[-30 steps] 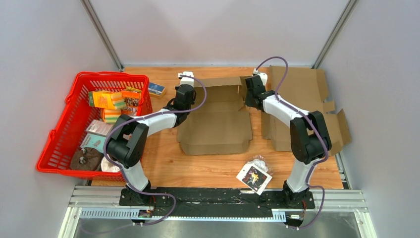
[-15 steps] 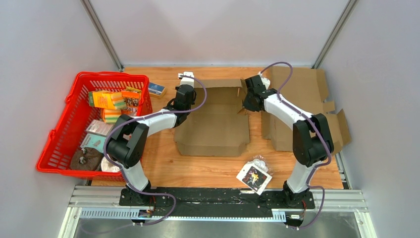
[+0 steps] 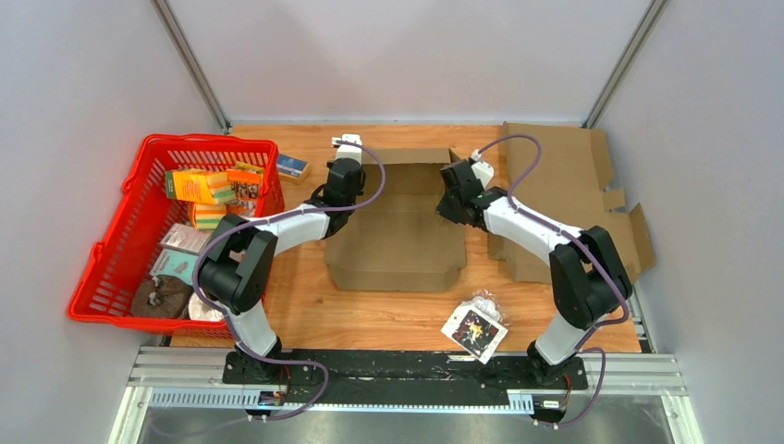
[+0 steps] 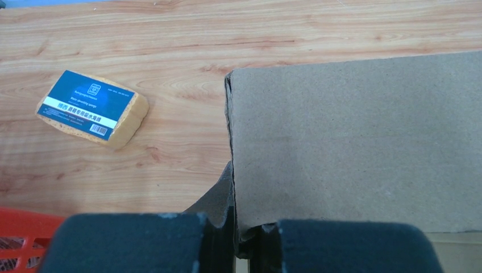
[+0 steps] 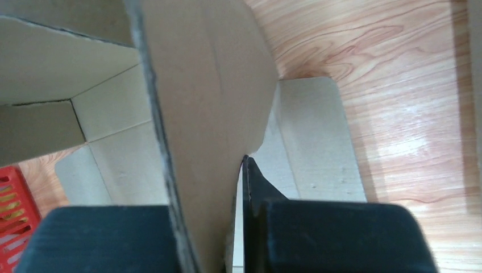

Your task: Fold the paper box

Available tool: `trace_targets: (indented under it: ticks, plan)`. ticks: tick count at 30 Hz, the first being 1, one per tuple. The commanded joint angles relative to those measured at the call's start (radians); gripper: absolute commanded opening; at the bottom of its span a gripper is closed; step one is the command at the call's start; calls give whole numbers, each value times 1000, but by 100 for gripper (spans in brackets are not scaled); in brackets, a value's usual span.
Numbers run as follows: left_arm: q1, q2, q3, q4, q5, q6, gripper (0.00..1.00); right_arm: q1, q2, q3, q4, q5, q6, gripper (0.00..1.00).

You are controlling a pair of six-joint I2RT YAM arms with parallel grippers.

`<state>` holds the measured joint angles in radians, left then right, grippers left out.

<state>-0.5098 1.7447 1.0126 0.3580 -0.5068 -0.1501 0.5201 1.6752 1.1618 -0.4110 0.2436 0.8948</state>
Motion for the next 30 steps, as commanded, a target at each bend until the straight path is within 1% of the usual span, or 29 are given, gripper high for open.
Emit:
trace_targets:
  ticks: [1, 2, 4, 5, 7, 8, 9, 10, 11, 12, 13, 14, 15, 16, 17, 18, 19, 21, 22, 23, 24, 25, 26, 28, 30]
  plan:
    - [4, -31, -19, -8, 11, -2, 0, 17, -29, -56, 115, -100, -42, 14]
    - [4, -31, -19, -8, 11, -2, 0, 17, -66, -69, 147, -122, -101, 26]
    - [4, -30, -19, -8, 8, 0, 0, 17, -124, -125, 170, -167, -248, 38]
    - [4, -28, -19, -8, 4, 3, 0, 17, -191, -146, 167, -161, -355, 56]
    - [4, -30, -19, -8, -1, 4, 0, 3, -273, -189, 138, -142, -443, 67]
    - [4, -30, -19, -8, -2, 6, 0, -12, -308, -194, 92, -110, -477, 76]
    - [4, -30, -19, -8, -1, 4, 0, -67, -375, -195, 69, -96, -484, 79]
    - [4, -30, -19, -8, -1, 6, 0, -106, -402, -194, 51, -67, -487, 81]
    - [4, -31, -19, -10, 2, 6, 0, -147, -426, -192, 34, -72, -487, 82]
    - [4, -31, -19, -8, 4, 6, 0, -235, -451, -194, 46, -85, -505, 82]
    - [5, -30, -19, -8, 7, 6, 0, -276, -453, -197, 69, -124, -513, 82]
    - [4, -31, -19, -7, 8, 6, 0, -310, -445, -195, 142, -166, -536, 82]
    - [4, -30, -19, -7, 8, 6, 0, -357, -430, -186, 173, -196, -606, 83]
    - [4, -30, -20, -7, 10, 4, 0, -368, -372, -133, 178, -185, -635, 83]
    - [2, -31, -22, -5, 8, 6, 0, -376, -338, -104, 166, -123, -666, 83]
    - [4, -31, -23, -4, 8, 6, 0, -394, -291, -65, 158, -98, -700, 83]
    - [4, -34, -26, -4, 8, 6, 0, -405, -207, -32, 146, -86, -742, 83]
    - [4, -34, -26, -1, 11, 4, 0, -426, -108, 74, 141, -154, -770, 81]
    - [4, -34, -28, -1, 14, 3, 0, -428, -67, 113, 130, -215, -746, 79]
    - [4, -34, -29, 1, 19, 0, 0, -430, 22, 203, 95, -228, -734, 69]
    - [4, -36, -29, 2, 19, 0, 0, -428, 58, 234, 81, -275, -722, 58]
    - [4, -34, -29, 2, 19, -2, 0, -428, 96, 263, 83, -326, -680, 44]
    - [4, -33, -29, 4, 21, -2, 0, -427, 145, 278, 109, -349, -660, 35]
    - [4, -34, -28, 6, 21, 0, 0, -417, 181, 288, 177, -383, -633, 35]
    - [4, -33, -26, 6, 22, 0, 0, -395, 213, 289, 202, -398, -629, 33]
